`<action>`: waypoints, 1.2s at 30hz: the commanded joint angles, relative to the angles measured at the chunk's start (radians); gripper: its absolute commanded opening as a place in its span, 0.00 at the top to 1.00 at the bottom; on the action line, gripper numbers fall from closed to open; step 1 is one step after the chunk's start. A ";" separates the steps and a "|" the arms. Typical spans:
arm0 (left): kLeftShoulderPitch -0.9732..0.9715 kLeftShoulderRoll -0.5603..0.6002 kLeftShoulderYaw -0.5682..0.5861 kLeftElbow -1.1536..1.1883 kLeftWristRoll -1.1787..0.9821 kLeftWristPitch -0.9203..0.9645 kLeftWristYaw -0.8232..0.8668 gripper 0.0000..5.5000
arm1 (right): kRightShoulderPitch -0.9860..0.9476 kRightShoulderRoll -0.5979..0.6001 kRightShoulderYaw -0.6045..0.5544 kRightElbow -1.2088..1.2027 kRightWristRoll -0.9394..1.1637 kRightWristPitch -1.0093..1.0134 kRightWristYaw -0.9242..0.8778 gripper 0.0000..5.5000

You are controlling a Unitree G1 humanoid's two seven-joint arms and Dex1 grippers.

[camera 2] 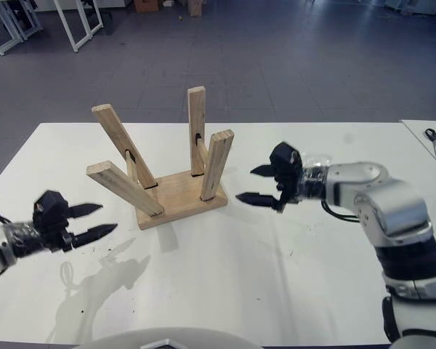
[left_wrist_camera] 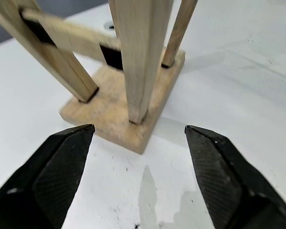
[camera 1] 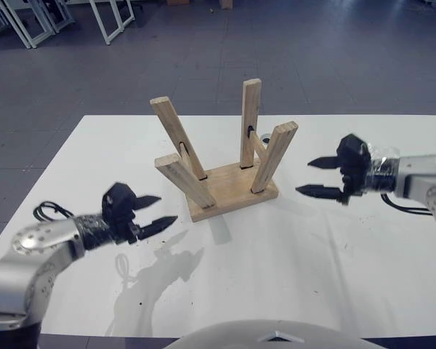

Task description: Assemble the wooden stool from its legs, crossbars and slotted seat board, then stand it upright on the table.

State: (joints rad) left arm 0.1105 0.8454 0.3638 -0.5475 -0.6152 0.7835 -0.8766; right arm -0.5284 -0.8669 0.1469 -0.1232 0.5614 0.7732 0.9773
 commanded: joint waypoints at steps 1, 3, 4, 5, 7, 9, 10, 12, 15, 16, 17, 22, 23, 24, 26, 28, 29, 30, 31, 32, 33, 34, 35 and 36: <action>-0.147 0.032 -0.044 0.037 -0.045 0.013 -0.017 0.34 | -0.146 0.077 0.057 0.168 -0.079 -0.096 0.083 0.16; -0.184 0.028 -0.058 0.042 -0.079 0.023 -0.025 0.34 | -0.198 0.113 0.073 0.229 -0.102 -0.119 0.122 0.16; -0.200 0.026 -0.063 0.048 -0.092 0.026 -0.026 0.34 | -0.220 0.130 0.078 0.252 -0.109 -0.127 0.136 0.16; -0.217 0.027 -0.078 0.062 -0.086 0.018 -0.025 0.34 | -0.241 0.151 0.078 0.271 -0.114 -0.134 0.143 0.16; -0.244 0.027 -0.108 0.089 -0.073 0.004 -0.022 0.34 | -0.270 0.184 0.071 0.295 -0.110 -0.132 0.159 0.16; -0.281 0.021 -0.143 0.124 -0.061 -0.012 -0.029 0.34 | -0.295 0.220 0.064 0.315 -0.095 -0.114 0.180 0.16; -0.294 0.020 -0.156 0.141 -0.057 -0.020 -0.036 0.34 | -0.301 0.235 0.063 0.321 -0.089 -0.105 0.190 0.16; -0.315 0.022 -0.180 0.175 -0.054 -0.037 -0.058 0.37 | -0.303 0.263 0.059 0.330 -0.071 -0.078 0.208 0.23; -0.341 0.026 -0.201 0.228 -0.071 -0.060 -0.125 0.46 | -0.261 0.258 0.055 0.283 -0.026 -0.006 0.256 0.34; -0.345 0.026 -0.202 0.239 -0.078 -0.063 -0.141 0.49 | -0.252 0.254 0.052 0.268 -0.015 0.014 0.267 0.37; -0.347 0.026 -0.201 0.250 -0.088 -0.068 -0.165 0.51 | -0.239 0.246 0.044 0.241 0.009 0.047 0.276 0.41; -0.333 0.054 -0.193 0.231 -0.259 0.043 -0.326 0.66 | -0.118 0.155 -0.046 -0.054 0.308 0.412 0.307 0.58; -0.306 0.085 -0.173 0.199 -0.328 0.097 -0.370 0.67 | -0.099 0.142 -0.088 -0.106 0.407 0.513 0.298 0.59; -0.278 0.123 -0.138 0.162 -0.436 0.176 -0.407 0.69 | -0.081 0.122 -0.142 -0.150 0.540 0.631 0.287 0.61; -0.268 0.187 -0.073 0.146 -0.695 0.339 -0.417 0.69 | -0.095 0.075 -0.203 -0.135 0.769 0.798 0.246 0.62; -0.308 0.212 -0.068 0.201 -0.815 0.427 -0.387 0.69 | -0.145 0.067 -0.204 -0.018 0.873 0.839 0.168 0.62; -0.338 0.210 -0.085 0.244 -0.822 0.452 -0.371 0.69 | -0.167 0.082 -0.203 0.048 0.879 0.841 0.120 0.62; -0.377 0.194 -0.122 0.309 -0.795 0.472 -0.353 0.69 | -0.188 0.112 -0.202 0.136 0.855 0.841 0.060 0.62; -0.434 0.153 -0.170 0.405 -0.751 0.491 -0.316 0.69 | -0.211 0.158 -0.207 0.236 0.797 0.840 -0.013 0.62; -0.485 0.108 -0.208 0.491 -0.708 0.495 -0.277 0.69 | -0.228 0.196 -0.209 0.317 0.753 0.838 -0.070 0.62; -0.554 0.051 -0.254 0.602 -0.643 0.487 -0.235 0.65 | -0.241 0.229 -0.197 0.387 0.695 0.809 -0.116 0.58; -0.603 0.011 -0.290 0.680 -0.591 0.472 -0.220 0.63 | -0.249 0.252 -0.186 0.437 0.647 0.781 -0.142 0.56; -0.651 -0.024 -0.318 0.758 -0.531 0.442 -0.209 0.59 | -0.254 0.265 -0.156 0.481 0.587 0.736 -0.143 0.51; -0.705 -0.055 -0.344 0.844 -0.466 0.401 -0.209 0.58 | -0.258 0.272 -0.132 0.529 0.528 0.690 -0.134 0.49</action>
State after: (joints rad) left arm -0.5001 0.8376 0.0676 0.1658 -1.1863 1.2403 -1.1044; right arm -0.7619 -0.6090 -0.0264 0.3309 1.1862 1.5300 0.8510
